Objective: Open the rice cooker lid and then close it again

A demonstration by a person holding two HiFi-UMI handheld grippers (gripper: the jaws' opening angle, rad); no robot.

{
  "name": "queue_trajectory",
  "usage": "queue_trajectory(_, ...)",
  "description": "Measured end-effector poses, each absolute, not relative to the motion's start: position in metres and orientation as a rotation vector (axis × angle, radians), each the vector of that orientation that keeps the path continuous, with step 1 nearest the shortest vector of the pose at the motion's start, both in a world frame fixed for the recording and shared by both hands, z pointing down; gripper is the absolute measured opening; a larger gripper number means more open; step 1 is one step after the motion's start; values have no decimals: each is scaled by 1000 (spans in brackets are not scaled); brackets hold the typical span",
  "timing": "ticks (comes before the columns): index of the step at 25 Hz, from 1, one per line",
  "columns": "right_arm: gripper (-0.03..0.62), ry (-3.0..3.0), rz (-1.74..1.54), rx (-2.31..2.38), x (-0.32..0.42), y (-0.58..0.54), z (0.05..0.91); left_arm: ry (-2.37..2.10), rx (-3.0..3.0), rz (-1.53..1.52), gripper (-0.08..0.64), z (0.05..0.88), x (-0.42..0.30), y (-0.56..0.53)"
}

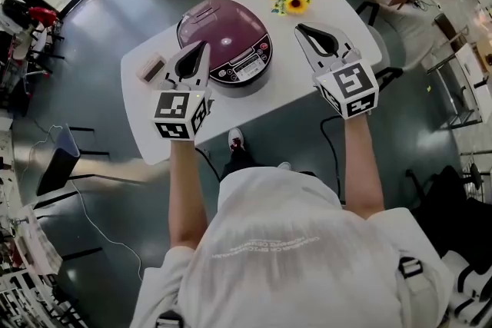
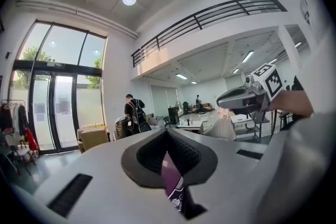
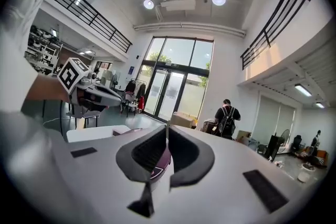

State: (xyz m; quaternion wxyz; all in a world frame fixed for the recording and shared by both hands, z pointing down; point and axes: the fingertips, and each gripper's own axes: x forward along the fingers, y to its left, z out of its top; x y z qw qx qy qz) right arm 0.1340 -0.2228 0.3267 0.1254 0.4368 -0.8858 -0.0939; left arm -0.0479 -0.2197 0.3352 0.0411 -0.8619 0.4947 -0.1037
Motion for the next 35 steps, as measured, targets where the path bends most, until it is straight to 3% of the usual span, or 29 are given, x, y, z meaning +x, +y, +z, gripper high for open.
queue_trajectory(16,31,-2593,-335,1381,155,-195,294,1560,-2474,-347,15,294,-59,-191)
queue_trajectory(35,25,-2578,-332,1399,163,-192,306,1481,-2597,-335,17,315,-26,-190)
